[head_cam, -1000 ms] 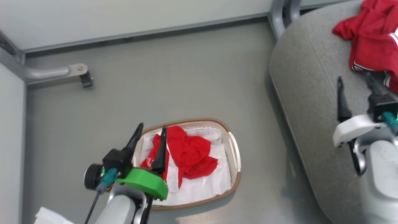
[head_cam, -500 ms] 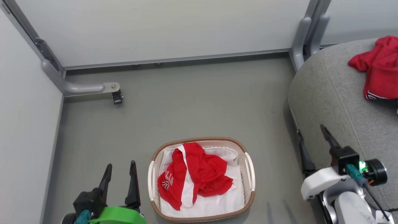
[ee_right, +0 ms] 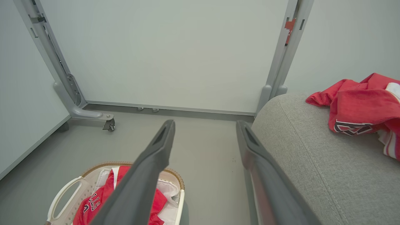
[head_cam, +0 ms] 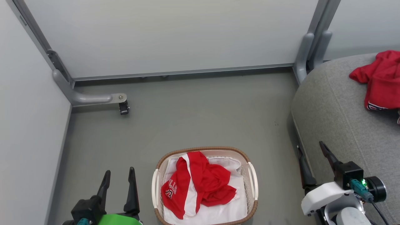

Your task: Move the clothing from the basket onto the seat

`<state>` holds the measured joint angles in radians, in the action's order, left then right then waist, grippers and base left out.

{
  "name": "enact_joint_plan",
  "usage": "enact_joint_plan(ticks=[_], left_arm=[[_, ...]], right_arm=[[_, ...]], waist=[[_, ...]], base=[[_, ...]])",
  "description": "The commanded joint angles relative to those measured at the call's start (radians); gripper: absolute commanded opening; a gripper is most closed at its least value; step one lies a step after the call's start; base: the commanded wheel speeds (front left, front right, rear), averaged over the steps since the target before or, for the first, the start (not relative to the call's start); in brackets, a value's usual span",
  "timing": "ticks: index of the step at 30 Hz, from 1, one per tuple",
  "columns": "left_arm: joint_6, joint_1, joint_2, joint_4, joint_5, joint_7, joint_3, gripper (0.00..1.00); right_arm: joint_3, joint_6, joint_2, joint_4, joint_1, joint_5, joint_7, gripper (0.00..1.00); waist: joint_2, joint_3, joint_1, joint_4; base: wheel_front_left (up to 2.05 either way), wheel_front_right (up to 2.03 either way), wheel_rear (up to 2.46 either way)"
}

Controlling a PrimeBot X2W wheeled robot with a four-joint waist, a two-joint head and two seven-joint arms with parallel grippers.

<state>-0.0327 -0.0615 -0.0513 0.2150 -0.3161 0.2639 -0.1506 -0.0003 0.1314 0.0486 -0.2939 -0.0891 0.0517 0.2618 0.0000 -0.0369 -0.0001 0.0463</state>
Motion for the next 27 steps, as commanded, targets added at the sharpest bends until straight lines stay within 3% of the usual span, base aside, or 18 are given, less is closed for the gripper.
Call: enact_joint_plan(ticks=[1,27], left_arm=[[-0.004,-0.012,0.000,-0.001,-0.005,0.001,0.001,1.00],[0.003,0.008,0.000,0.016,-0.019,0.001,-0.021,1.00]], right_arm=[[0.001,-0.001,0.004,0.005,0.013,0.006,0.005,1.00],[0.021,-0.001,0.004,-0.003,0.004,0.031,0.005,1.00]], waist=[[0.0000,0.004,0.0001,-0.003],[0.0000,0.000,0.0001,-0.005]], base=[[0.00,0.00,0.00],[0.00,0.00,0.00]])
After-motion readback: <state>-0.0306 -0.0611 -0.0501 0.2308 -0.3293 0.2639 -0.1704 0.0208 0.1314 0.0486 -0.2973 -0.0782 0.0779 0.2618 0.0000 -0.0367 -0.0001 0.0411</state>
